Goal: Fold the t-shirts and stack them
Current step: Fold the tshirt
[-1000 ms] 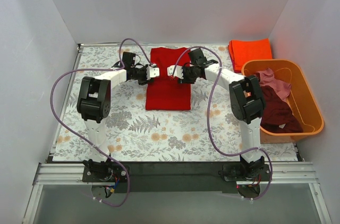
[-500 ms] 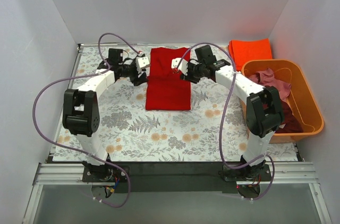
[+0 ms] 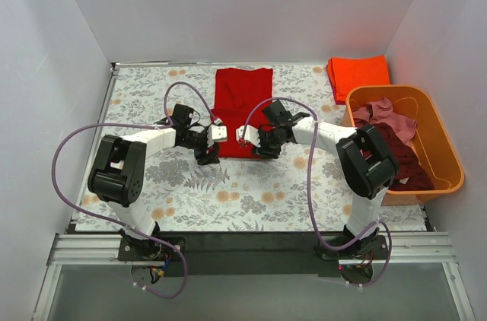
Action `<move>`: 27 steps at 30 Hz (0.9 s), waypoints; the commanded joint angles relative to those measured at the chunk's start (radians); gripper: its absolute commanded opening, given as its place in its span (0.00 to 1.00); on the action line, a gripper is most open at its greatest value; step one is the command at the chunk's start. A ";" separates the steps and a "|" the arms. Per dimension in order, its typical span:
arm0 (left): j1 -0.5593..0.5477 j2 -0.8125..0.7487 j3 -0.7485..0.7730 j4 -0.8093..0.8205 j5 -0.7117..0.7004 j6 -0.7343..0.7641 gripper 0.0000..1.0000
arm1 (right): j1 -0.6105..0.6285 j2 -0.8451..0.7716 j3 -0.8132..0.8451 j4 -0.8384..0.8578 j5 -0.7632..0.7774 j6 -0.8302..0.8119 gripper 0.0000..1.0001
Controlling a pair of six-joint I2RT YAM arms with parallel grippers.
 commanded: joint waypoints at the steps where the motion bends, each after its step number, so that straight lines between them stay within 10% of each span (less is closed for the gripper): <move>1: -0.007 -0.010 -0.024 0.059 -0.028 0.078 0.59 | -0.008 0.013 -0.024 0.042 0.036 -0.019 0.47; 9: -0.016 0.022 -0.101 0.079 -0.094 0.161 0.51 | -0.007 0.003 -0.111 0.066 0.065 -0.059 0.43; 20: -0.017 0.039 -0.087 0.057 -0.102 0.169 0.03 | -0.004 -0.020 -0.154 0.078 0.096 -0.064 0.41; 27: -0.017 0.040 -0.061 0.022 -0.113 0.158 0.00 | -0.004 -0.076 -0.162 0.079 0.103 -0.057 0.49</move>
